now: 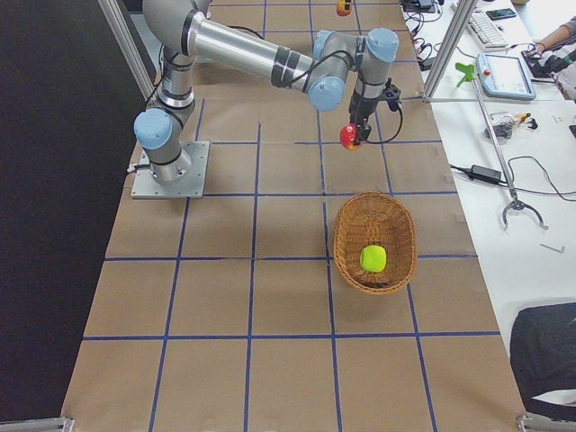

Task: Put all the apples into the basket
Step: 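Drop the red apple into the basket while the left carries the red-yellow apple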

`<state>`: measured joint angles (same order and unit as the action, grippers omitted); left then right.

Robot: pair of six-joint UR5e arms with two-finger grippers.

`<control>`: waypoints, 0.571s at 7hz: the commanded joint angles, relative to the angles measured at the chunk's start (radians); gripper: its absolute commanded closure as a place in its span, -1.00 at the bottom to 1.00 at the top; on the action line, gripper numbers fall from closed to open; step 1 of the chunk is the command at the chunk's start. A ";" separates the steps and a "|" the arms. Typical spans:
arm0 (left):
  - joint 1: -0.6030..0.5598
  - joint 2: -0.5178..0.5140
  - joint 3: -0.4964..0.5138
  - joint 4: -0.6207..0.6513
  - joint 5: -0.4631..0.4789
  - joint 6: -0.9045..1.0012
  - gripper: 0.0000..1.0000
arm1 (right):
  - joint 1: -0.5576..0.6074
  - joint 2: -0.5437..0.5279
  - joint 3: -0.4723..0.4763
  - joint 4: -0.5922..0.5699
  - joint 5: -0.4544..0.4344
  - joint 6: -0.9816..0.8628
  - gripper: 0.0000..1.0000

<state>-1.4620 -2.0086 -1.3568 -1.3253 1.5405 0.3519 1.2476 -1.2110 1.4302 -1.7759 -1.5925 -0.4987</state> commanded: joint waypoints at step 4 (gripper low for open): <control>-0.477 -0.146 -0.030 0.043 0.009 -0.213 0.26 | -0.261 0.241 -0.051 -0.249 0.068 -0.486 0.82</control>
<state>-1.9027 -2.1048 -1.3740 -1.2987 1.5492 0.1902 1.0060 -1.0380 1.4001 -1.9734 -1.5385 -0.9223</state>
